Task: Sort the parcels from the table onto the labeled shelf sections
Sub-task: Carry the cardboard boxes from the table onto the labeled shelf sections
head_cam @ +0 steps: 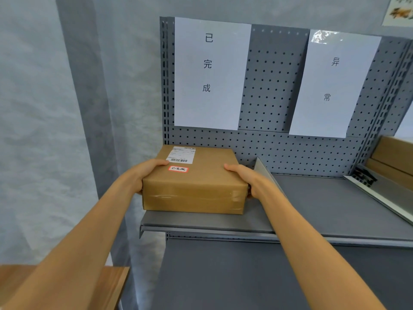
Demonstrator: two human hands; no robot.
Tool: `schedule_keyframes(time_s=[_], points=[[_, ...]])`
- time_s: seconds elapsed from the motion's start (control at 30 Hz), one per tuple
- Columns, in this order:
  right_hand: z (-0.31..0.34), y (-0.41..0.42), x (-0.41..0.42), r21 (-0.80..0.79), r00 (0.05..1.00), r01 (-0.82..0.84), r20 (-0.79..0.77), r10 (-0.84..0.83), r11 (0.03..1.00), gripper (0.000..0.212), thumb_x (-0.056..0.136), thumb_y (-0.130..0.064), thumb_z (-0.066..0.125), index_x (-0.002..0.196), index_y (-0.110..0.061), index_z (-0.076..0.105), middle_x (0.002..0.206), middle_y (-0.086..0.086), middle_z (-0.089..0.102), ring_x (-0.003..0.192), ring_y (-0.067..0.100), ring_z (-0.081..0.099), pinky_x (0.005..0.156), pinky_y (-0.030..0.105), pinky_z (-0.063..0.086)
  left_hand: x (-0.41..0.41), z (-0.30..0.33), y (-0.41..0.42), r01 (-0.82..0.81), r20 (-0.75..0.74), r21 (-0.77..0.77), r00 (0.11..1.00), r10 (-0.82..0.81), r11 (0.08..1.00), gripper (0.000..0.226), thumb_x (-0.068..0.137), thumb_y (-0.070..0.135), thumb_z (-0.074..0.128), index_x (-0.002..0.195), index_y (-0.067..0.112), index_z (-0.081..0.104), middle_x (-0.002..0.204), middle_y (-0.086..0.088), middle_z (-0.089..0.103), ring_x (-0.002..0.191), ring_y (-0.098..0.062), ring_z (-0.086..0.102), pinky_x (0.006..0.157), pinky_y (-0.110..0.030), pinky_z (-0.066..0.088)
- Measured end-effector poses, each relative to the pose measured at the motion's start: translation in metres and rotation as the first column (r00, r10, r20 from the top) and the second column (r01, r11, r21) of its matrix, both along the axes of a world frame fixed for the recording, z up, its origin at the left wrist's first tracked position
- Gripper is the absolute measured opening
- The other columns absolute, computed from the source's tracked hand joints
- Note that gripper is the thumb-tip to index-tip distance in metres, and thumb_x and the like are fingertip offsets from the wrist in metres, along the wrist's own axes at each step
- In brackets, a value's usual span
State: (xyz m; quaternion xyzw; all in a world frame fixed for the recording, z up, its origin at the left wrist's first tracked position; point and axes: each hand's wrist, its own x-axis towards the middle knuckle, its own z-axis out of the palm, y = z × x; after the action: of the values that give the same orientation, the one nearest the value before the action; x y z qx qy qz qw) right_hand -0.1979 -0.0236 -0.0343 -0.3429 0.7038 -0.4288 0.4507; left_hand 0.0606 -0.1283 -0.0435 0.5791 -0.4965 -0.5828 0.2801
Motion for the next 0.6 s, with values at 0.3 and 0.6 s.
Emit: schedule_keyframes(time_s=[0.3, 0.6], points=[[-0.0032, -0.0042, -0.0025, 0.053, 0.999, 0.013, -0.033, -0.011, 0.999, 0.057, 0.082, -0.055, 0.067, 0.119, -0.016, 0.05, 0.1, 0.008, 0.059, 0.086, 0.024, 0.058, 0.065, 0.036, 0.048, -0.0015, 0.0016, 0.0017, -0.02, -0.01, 0.024, 1.0, 0.02, 1.0, 0.055, 0.075, 0.046, 0.074, 0.12, 0.02, 0.06, 0.11, -0.011, 0.068, 0.102, -0.029, 0.065, 0.097, -0.044, 0.049], [-0.0026, -0.0016, -0.0047, 0.064, 0.998, 0.02, -0.06, -0.017, 0.998, 0.058, 0.082, -0.056, 0.067, 0.121, -0.017, 0.05, 0.103, 0.008, 0.06, 0.092, 0.026, 0.06, 0.079, 0.042, 0.052, -0.0019, 0.0018, 0.0074, -0.037, -0.052, 0.042, 0.998, 0.039, 0.998, 0.051, 0.079, 0.047, 0.072, 0.12, 0.018, 0.061, 0.112, -0.01, 0.068, 0.105, -0.028, 0.065, 0.098, -0.044, 0.049]])
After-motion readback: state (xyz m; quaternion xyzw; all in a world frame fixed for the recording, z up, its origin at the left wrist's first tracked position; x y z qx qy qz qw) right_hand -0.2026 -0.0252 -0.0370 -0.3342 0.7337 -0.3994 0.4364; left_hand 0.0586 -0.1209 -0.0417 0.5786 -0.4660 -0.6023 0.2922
